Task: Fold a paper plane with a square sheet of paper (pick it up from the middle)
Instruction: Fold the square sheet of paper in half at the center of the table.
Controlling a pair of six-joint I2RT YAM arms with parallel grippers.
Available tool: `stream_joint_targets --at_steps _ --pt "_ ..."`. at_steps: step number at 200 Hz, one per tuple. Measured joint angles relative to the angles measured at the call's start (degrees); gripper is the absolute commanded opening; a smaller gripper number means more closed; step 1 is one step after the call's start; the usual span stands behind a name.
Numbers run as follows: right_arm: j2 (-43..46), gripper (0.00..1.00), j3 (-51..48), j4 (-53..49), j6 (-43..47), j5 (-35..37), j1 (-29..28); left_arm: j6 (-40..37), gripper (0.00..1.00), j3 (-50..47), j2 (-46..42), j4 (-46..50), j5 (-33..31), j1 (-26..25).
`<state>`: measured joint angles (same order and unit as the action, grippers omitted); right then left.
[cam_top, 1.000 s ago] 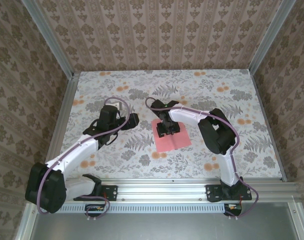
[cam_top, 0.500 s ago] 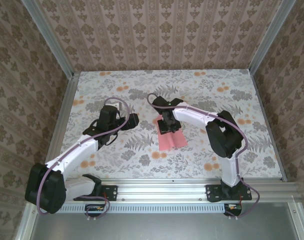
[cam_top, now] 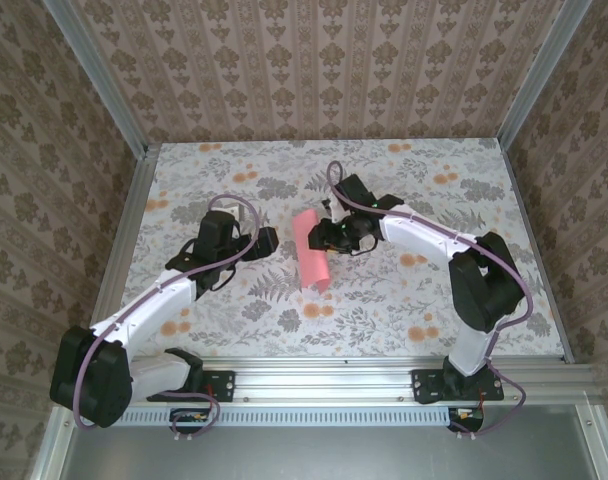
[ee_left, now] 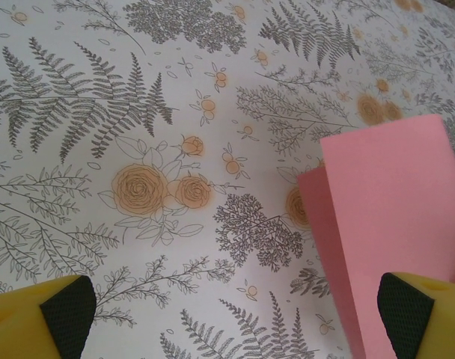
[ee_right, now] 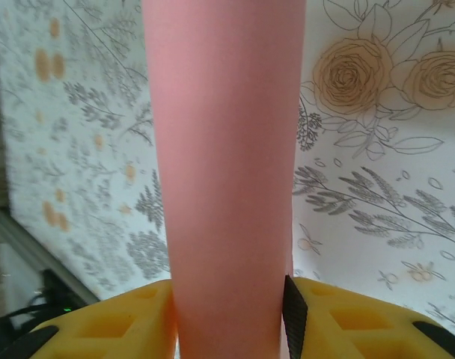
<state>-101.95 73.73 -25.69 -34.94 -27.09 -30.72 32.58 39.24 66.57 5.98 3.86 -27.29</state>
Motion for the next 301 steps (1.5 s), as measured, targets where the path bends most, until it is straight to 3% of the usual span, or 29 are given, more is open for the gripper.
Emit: stream_joint_targets --at_steps 28,89,142,199,301 --pt "-1.1 0.45 -5.0 6.3 -3.8 -3.6 2.9 0.0 1.0 0.4 0.4 0.0 2.4 -0.1" --pt "-2.7 0.58 -8.0 7.0 -2.9 -1.7 4.6 -0.4 1.0 4.8 6.7 -0.1 5.9 -4.3" --pt "-2.7 0.64 -9.5 4.4 0.5 0.9 5.1 2.3 0.87 6.1 12.6 -2.4 7.6 -5.6" --pt "-2.7 0.64 -9.4 -1.1 5.0 6.2 5.1 5.8 0.75 6.2 16.2 -3.8 8.6 -6.8" --pt "-2.7 0.63 -10.4 2.0 0.2 9.0 5.0 8.2 0.7 7.1 17.9 -4.1 8.2 -8.0"
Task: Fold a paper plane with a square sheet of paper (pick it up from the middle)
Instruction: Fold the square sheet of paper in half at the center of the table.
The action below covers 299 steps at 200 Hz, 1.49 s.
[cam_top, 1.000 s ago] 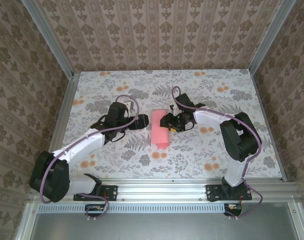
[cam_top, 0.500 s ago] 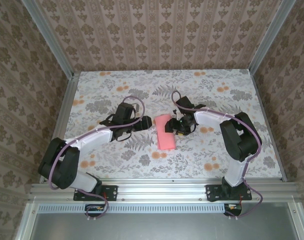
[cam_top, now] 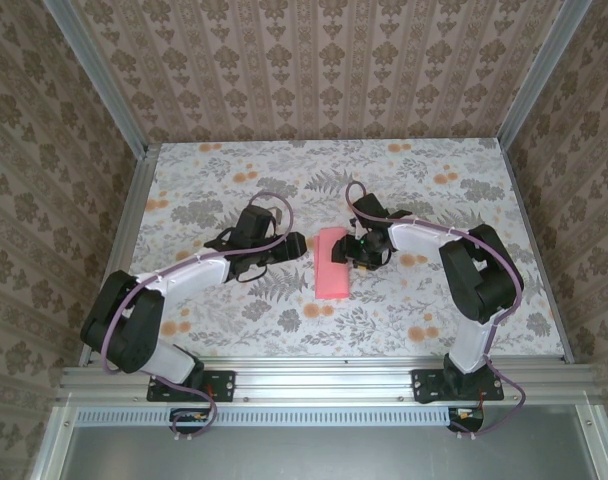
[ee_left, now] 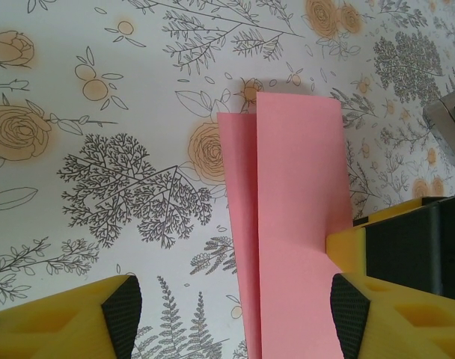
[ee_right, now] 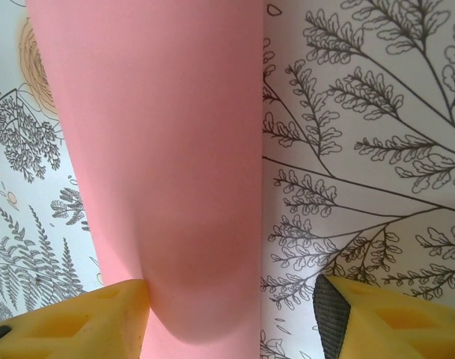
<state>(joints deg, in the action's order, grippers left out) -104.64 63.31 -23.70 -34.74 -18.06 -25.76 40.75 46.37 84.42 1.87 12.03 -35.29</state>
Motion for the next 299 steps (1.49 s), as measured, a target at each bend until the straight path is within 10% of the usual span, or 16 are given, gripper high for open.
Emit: stream_joint_targets --at_steps 299 --pt "-2.5 0.63 2.7 -1.8 0.9 -1.2 -1.4 0.0 0.71 0.0 0.0 0.2 -0.7 0.0"
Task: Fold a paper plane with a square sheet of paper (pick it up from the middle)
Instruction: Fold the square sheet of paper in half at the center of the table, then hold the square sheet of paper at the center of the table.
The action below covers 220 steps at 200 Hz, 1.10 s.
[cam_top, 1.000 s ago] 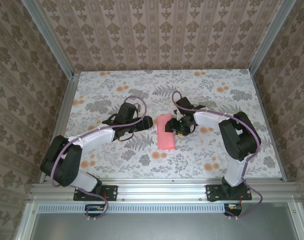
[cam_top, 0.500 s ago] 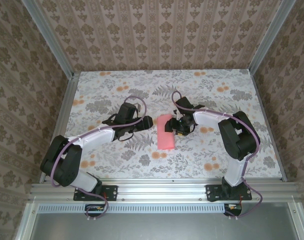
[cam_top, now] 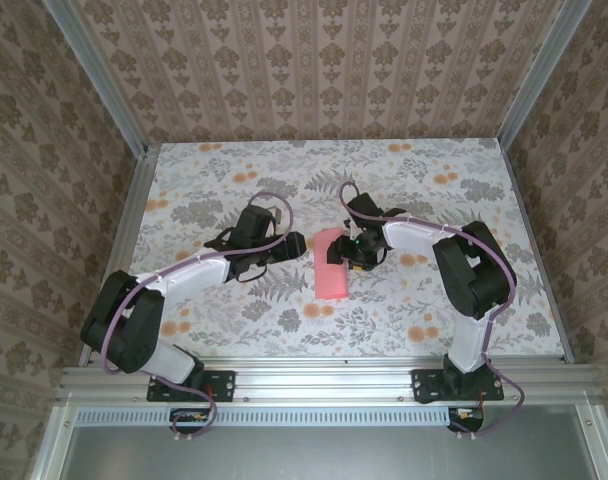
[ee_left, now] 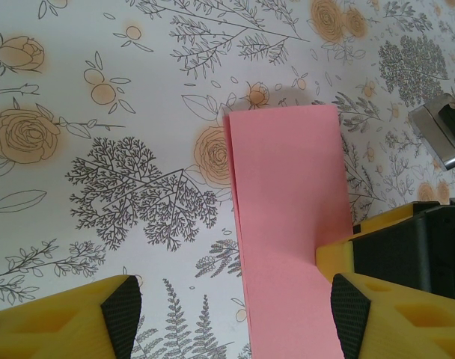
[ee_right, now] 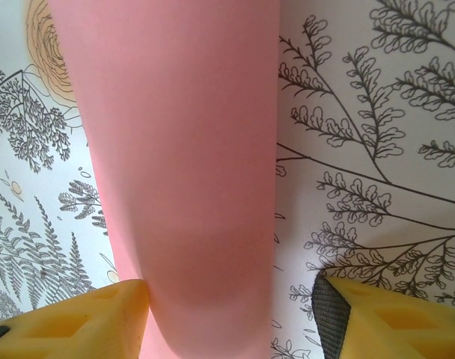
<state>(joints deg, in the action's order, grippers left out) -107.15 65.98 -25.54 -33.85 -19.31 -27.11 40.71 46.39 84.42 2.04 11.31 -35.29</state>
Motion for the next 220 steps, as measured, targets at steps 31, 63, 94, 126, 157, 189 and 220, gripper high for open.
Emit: stream_joint_targets --at_steps 31,63,94,126,157,189,220 --pt "-0.2 0.63 0.4 -0.4 -0.2 0.3 0.0 0.0 0.71 0.0 0.0 0.1 0.0 0.0" --pt "-0.7 0.63 1.2 -1.5 -0.4 0.9 -0.3 0.0 0.71 0.0 0.0 0.1 0.0 0.0" --pt "-1.4 0.63 2.5 -3.3 0.6 2.0 -0.6 0.0 0.71 0.0 0.0 0.1 0.0 0.0" --pt "-1.7 0.62 3.3 -4.3 1.4 2.6 -0.9 0.0 0.71 0.0 0.0 0.1 0.0 0.0" --pt "-1.9 0.62 3.5 -4.8 2.2 2.7 -0.9 0.0 0.71 0.0 0.0 0.1 0.0 0.0" --pt "-2.2 0.62 3.8 -5.1 2.2 3.1 -0.9 0.0 0.68 0.0 0.0 0.1 0.0 0.0" --pt "-2.6 0.61 4.5 -6.0 2.2 4.0 -1.1 0.0 0.59 0.9 0.5 0.5 0.1 0.0"
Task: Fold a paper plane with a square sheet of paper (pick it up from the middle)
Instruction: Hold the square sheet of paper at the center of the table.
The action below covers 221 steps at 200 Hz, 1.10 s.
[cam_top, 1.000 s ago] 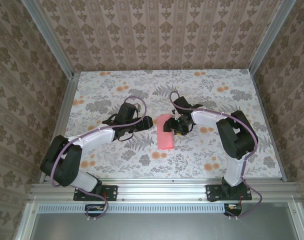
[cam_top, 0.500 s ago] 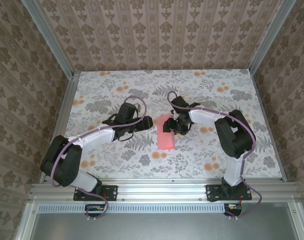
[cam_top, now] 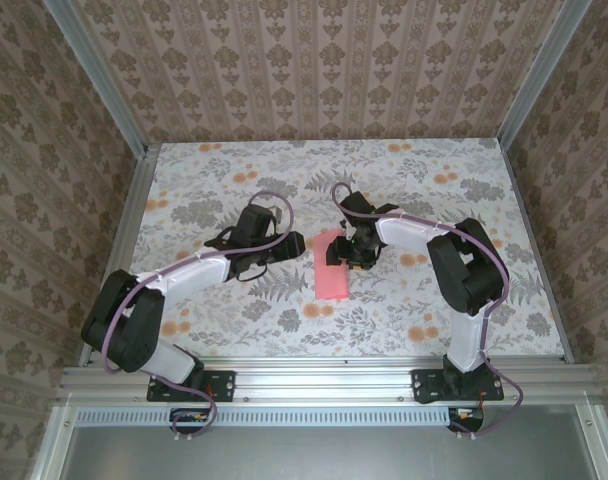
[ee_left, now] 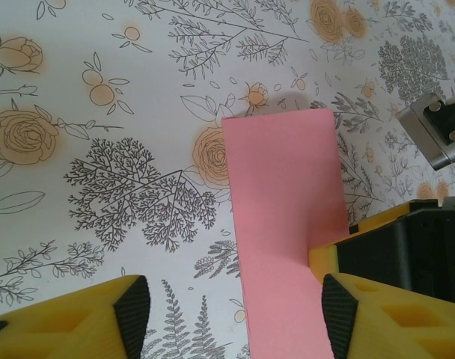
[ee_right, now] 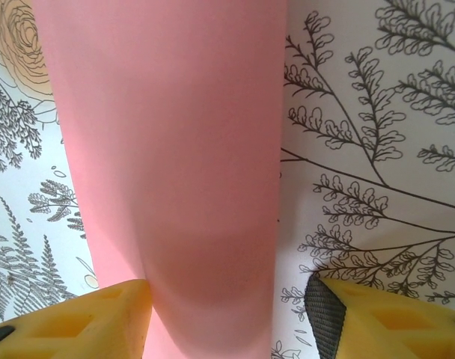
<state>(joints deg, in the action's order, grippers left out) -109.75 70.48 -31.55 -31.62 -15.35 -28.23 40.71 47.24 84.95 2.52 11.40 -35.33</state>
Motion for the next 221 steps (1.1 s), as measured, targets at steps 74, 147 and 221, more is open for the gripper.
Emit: stream_joint_targets --at_steps 74,147,221 --pt "-0.3 0.61 0.4 -0.5 0.0 1.2 -0.4 0.7 0.24 5.9 6.1 2.4 1.4 -1.8" --pt "-0.4 0.6 0.5 -0.7 0.0 1.7 -0.5 4.2 0.05 9.7 14.4 4.2 3.9 -4.0" --pt "-0.4 0.6 0.5 -0.6 -0.1 1.8 -0.5 6.4 0.02 11.0 18.0 4.1 6.0 -4.8"
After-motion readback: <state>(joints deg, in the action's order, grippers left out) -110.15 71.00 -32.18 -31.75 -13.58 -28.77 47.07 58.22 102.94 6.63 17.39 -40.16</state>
